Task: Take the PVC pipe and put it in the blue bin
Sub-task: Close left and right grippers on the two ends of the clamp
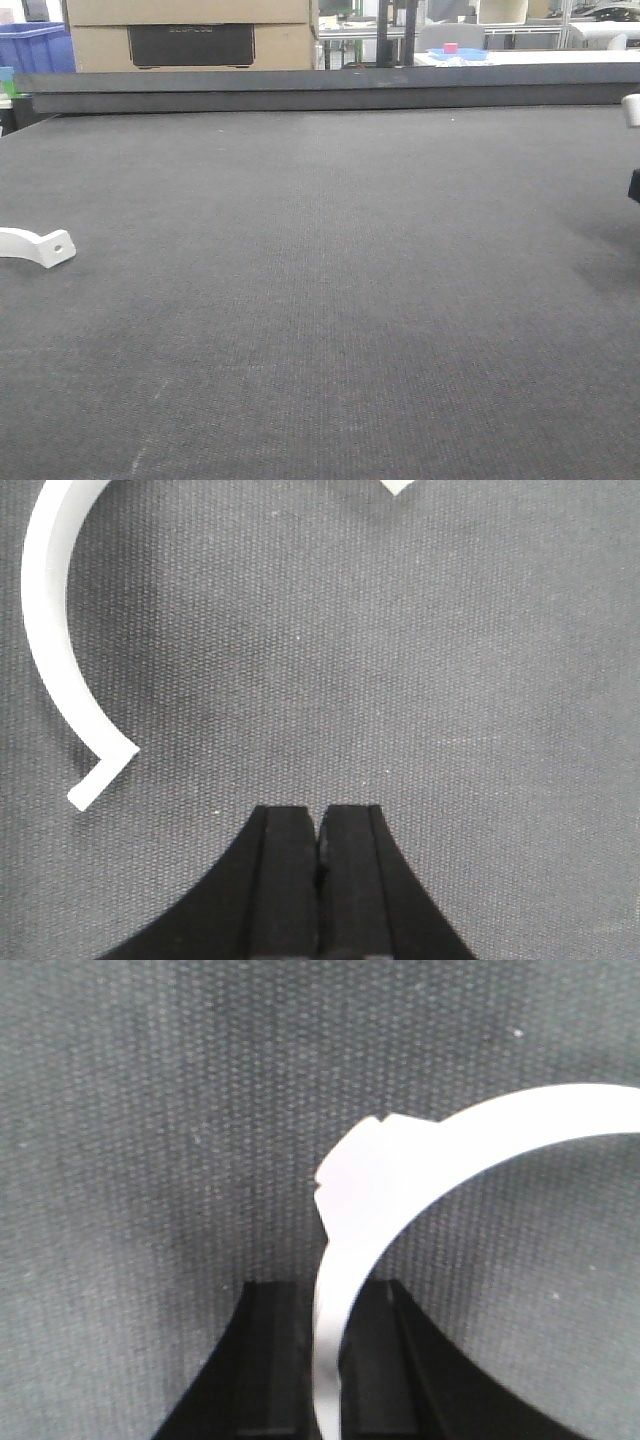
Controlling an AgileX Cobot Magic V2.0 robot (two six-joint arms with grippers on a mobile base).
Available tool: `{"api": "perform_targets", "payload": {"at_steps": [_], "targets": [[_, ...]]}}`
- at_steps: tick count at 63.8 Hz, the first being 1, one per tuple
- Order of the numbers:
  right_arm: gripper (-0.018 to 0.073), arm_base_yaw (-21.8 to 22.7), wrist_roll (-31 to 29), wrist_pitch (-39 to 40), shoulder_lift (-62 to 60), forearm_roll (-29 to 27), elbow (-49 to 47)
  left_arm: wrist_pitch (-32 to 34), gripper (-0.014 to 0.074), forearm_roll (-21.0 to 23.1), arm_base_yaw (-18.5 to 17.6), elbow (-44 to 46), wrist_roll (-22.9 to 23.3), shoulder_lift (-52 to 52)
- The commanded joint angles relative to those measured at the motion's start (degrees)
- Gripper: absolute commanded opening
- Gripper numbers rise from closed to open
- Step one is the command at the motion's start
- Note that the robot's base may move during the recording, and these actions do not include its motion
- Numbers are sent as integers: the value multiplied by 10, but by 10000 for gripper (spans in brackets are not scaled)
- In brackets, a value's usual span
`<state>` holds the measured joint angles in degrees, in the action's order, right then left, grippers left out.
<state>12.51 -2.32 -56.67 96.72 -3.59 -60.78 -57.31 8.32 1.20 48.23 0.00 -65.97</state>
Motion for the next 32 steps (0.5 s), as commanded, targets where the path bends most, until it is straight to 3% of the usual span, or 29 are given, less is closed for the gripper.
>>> {"api": "perform_targets", "payload": {"at_steps": [1,9,19,26,32], "targets": [[25,4,-2,5,8,1,-4,5,-111,6,-3,4,5,1],[12,4,-2,5,9,1,-4,5,-111,6,-3,4,5,1],[-168,4,-2,5,5,1,-4,6,-111,6,-3,8,5,1],[-162,4,-2,-7,-14,1,-4,-4,-111,-2,-3,28,5,1],[-162,4,-2,-30,-39,1,-4,-3,-111,-36,-3,41,5,0]]}}
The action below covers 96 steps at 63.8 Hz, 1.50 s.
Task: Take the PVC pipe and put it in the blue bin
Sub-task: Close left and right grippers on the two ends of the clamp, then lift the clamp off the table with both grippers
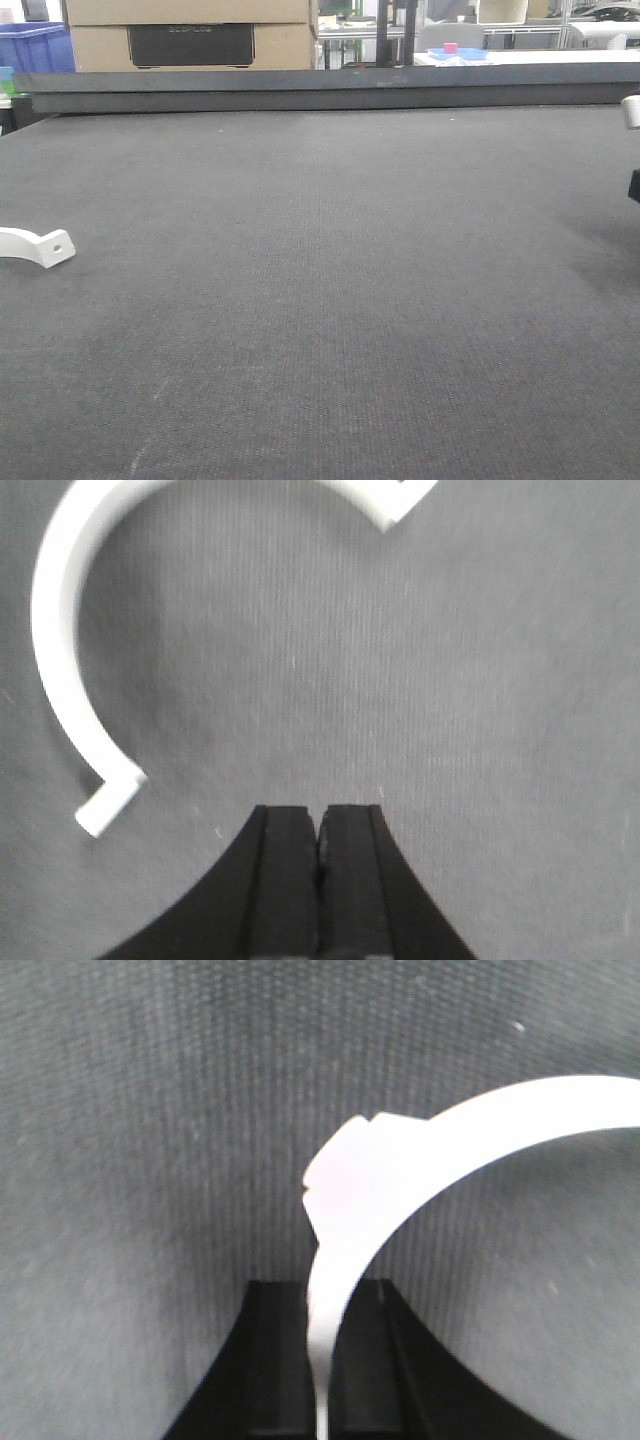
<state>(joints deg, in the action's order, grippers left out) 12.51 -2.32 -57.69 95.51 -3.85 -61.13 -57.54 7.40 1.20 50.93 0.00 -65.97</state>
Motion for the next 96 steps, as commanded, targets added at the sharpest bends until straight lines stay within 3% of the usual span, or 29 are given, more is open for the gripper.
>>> {"api": "perform_targets", "payload": {"at_steps": [1,10,16,32,40,55,61,76,96], "targets": [[-162,4,-2,-24,-32,3,0,0,-111,-34,-3,17,5,0],[-162,4,-2,-38,-83,3,0,0,-111,-130,-2,36,6,-18],[-162,4,-2,-40,-111,3,0,1,-110,-160,14,53,6,-44],[-162,4,-2,-39,-134,1,0,-19,-110,-145,82,124,-10,-179],[-162,4,-2,-33,-134,1,2,-21,-111,-110,89,132,-72,-224],[-162,4,-2,-20,-134,1,2,45,-105,-103,89,132,-74,-259],[-162,4,-2,-16,-134,1,2,64,-39,-103,89,132,-74,-264],[-162,4,-2,-2,-134,1,2,69,240,-104,92,130,-74,-277],[-162,4,-2,1,-134,1,2,33,255,-99,105,129,-74,-322]]}}
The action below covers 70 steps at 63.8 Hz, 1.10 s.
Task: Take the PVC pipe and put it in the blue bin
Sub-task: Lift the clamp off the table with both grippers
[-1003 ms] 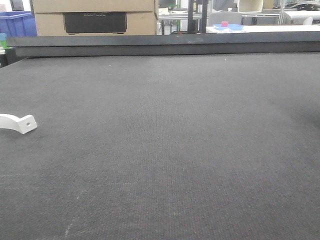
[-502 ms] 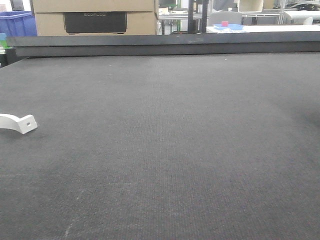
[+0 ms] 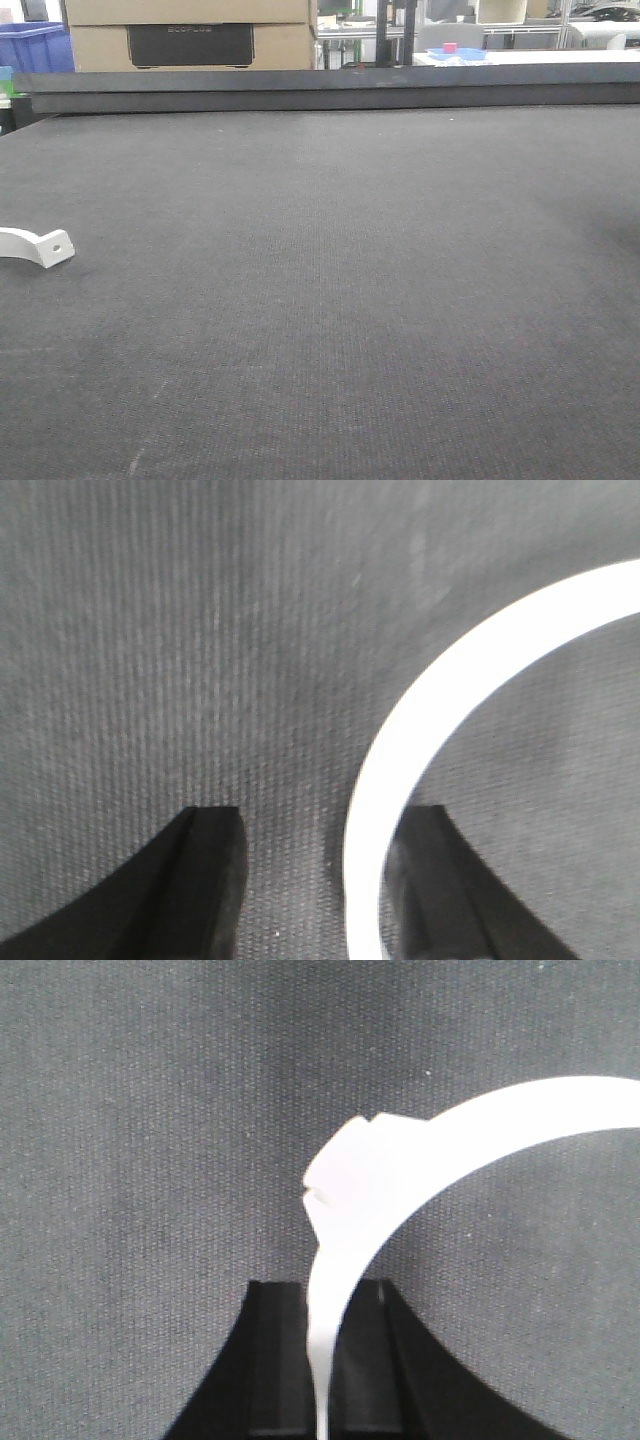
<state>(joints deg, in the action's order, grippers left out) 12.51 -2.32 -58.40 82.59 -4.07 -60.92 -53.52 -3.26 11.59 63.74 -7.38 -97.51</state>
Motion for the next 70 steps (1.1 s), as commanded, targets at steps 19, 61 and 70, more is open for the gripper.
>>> {"api": "perform_targets", "payload": {"at_steps": [19,61,70], "targets": [[-162,4,-2,8,-5,3,0,-27,207,17,1,-2,-1,-18],[-162,4,-2,-75,-21,-13,-49,-83,-111,49,-25,41,-1,60],[-162,4,-3,-78,-68,-20,-74,-67,-111,58,-69,57,-1,142]]}}
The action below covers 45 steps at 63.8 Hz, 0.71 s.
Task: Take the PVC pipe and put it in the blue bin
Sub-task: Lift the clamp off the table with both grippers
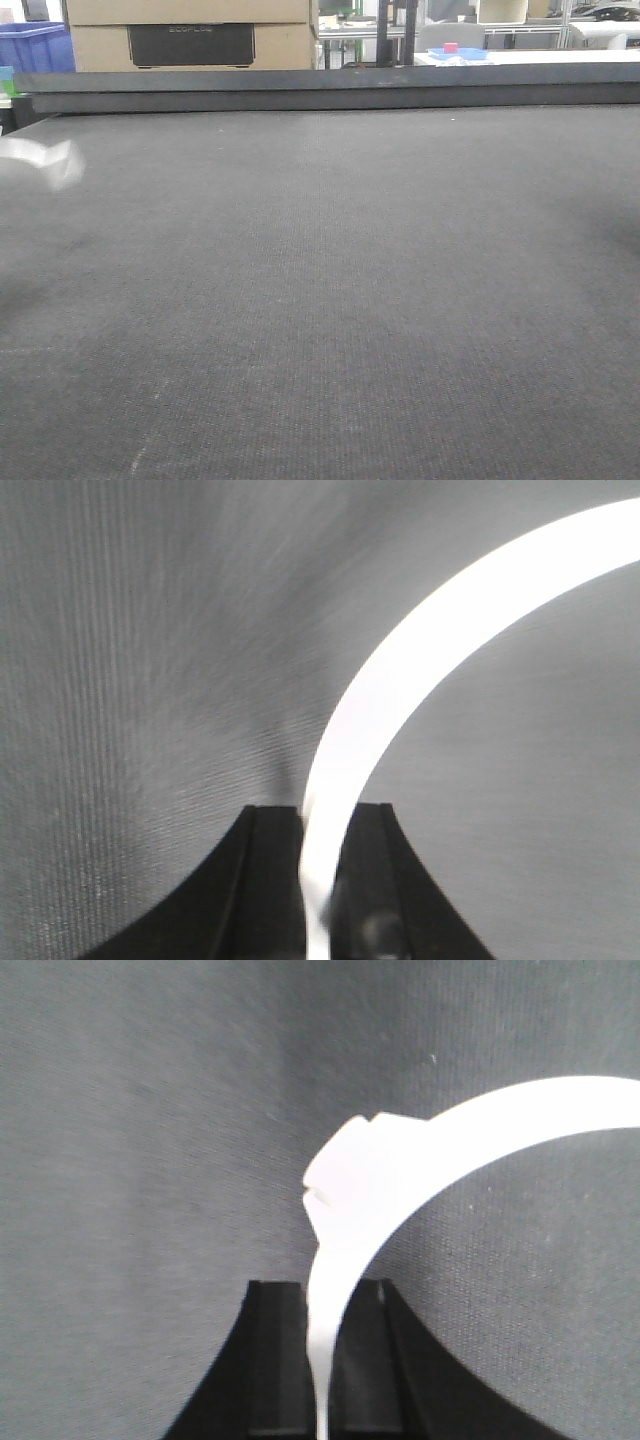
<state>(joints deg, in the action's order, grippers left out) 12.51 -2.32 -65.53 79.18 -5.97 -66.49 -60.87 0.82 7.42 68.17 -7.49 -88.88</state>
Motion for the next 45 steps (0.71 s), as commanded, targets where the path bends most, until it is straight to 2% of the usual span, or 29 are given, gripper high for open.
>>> {"api": "perform_targets", "payload": {"at_steps": [1,6,12,17,27,37,45], "targets": [[-162,4,-3,-7,-39,-1,-21,10,-111,19,-31,14,2,65],[-162,4,-3,6,-68,-1,-32,36,-111,36,-50,15,14,107],[-162,4,-3,53,-106,-1,-35,75,-111,51,-62,15,75,153],[-162,4,-4,101,-139,-1,-32,108,-111,52,-67,15,103,182],[-162,4,-25,177,-194,-1,-9,190,-111,53,-68,-16,104,239],[-162,4,-42,254,-267,-1,54,309,-111,55,-68,-112,104,318],[-162,4,-42,351,-344,-1,132,420,-111,55,-68,-200,104,382]]}}
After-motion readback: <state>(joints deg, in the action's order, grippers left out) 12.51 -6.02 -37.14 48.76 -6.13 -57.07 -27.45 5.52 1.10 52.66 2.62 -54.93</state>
